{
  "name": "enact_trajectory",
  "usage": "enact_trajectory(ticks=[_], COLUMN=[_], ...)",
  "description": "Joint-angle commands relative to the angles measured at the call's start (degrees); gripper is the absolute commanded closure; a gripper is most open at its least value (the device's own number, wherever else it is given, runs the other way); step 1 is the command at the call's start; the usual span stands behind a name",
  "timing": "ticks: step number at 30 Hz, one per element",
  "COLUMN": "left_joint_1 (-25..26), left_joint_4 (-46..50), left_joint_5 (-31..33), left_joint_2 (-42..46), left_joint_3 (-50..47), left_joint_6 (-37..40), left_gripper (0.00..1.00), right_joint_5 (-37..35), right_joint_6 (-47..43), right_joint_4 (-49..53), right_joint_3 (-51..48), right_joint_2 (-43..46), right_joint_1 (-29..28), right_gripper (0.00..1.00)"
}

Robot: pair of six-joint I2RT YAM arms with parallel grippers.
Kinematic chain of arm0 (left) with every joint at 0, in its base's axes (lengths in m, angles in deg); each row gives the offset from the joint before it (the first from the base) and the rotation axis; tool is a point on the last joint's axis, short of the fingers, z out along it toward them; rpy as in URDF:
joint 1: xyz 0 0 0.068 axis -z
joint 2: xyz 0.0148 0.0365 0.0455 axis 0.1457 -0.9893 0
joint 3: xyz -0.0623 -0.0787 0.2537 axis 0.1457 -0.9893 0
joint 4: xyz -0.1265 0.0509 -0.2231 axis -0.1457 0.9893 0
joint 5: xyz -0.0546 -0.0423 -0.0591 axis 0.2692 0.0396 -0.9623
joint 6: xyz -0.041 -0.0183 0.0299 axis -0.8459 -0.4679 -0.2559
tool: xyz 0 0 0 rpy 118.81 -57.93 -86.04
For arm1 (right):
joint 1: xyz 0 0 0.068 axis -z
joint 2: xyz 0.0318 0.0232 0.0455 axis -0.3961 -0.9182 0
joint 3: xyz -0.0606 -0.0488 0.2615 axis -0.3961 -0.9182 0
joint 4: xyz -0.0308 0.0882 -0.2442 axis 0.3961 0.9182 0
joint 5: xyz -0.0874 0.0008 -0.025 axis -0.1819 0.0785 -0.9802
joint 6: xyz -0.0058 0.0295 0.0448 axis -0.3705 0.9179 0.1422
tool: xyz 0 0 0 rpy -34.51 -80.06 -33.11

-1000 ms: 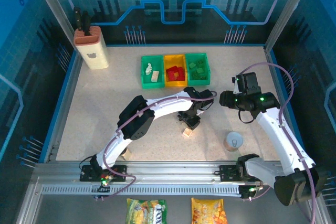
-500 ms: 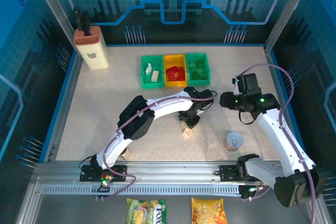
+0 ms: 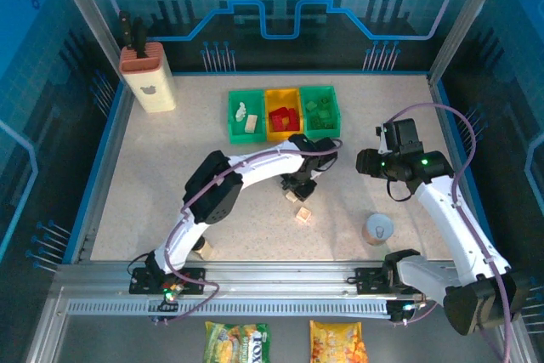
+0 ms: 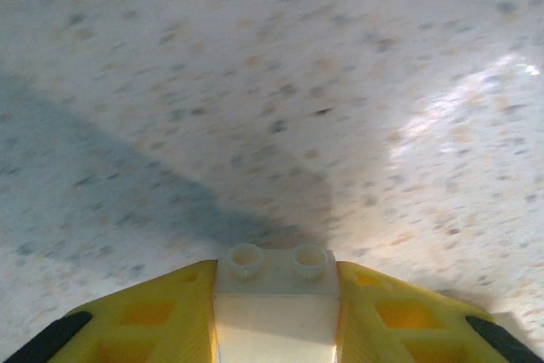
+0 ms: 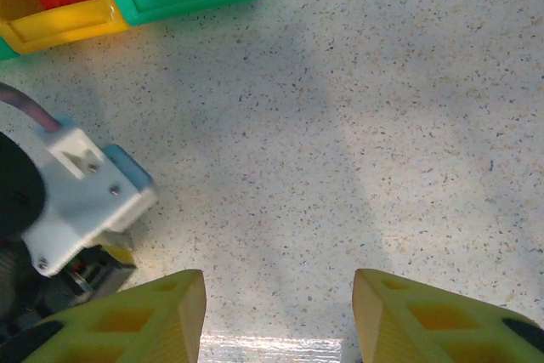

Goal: Sort the legos into containers by color
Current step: Pick up the lego from the middle-left of the table, then place the lego in the container.

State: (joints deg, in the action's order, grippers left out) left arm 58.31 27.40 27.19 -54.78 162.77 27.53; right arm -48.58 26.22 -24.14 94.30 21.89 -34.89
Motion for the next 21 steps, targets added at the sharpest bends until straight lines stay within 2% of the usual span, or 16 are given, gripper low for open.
enact_trajectory(ticks=[1,13,21], left_joint_1=[-3.27,-16.71,-24.58], left_joint_4=[-0.86,-5.94,-8.09], left_joint_5=[1.02,0.29,-1.68], left_joint_2=[5.35,14.27,15.2], left_joint_3=[-2.85,-11.03,-7.21], left_joint_6=[-2.72,-9.01,-12.06], left_gripper=[0.64,0.64,0.64], right_joint_5=[0.32,0.95,1.14], right_joint_6=[-0.77,-1.25,-1.99], right_joint_4=[0.73,0.48,0.95], right_joint_3=[1.39,1.86,2.09], right_joint_2=[-0.43,-1.57,-1.76], right_joint_1=[0.86,0.97,0.94], right_gripper=[0.5,0.5,0.5])
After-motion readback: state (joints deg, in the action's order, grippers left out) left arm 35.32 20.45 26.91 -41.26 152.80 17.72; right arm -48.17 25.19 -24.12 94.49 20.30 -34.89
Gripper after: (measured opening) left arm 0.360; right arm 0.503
